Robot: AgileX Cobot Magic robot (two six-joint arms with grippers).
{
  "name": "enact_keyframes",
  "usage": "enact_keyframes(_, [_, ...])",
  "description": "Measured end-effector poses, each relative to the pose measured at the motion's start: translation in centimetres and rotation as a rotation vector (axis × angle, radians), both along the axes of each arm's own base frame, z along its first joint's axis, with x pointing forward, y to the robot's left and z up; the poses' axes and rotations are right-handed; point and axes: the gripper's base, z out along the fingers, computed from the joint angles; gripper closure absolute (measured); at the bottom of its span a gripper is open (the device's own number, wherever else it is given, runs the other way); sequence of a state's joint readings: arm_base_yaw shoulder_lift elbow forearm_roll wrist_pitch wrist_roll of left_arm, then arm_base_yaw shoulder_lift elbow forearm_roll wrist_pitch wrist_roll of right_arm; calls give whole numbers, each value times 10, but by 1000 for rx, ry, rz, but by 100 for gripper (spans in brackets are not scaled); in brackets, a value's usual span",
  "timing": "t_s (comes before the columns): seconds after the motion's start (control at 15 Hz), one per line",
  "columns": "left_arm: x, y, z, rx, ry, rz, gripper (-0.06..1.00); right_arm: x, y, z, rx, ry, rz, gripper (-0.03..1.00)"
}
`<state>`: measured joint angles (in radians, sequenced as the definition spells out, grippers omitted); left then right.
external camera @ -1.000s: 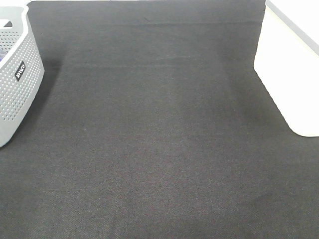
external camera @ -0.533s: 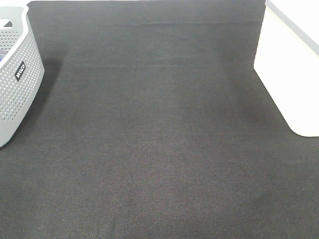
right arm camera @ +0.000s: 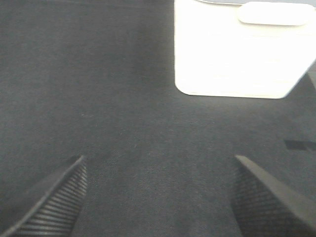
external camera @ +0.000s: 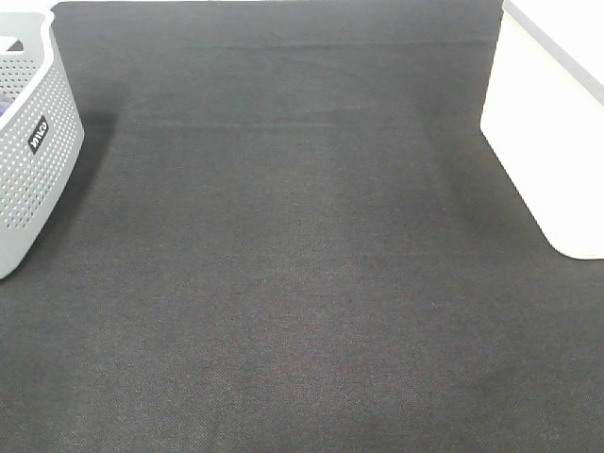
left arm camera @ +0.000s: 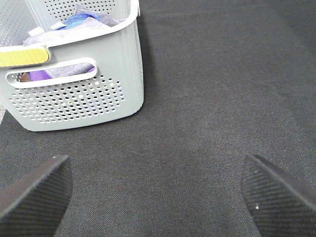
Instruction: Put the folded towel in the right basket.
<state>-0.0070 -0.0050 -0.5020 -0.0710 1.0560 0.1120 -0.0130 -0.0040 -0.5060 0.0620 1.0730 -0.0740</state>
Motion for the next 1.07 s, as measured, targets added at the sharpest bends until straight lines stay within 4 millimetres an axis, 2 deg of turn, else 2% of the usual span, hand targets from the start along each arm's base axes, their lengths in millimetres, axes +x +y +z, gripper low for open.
enact_keyframes(1.07, [0,0,0,0,0,0,6,0,0,0,1,0,-3,22])
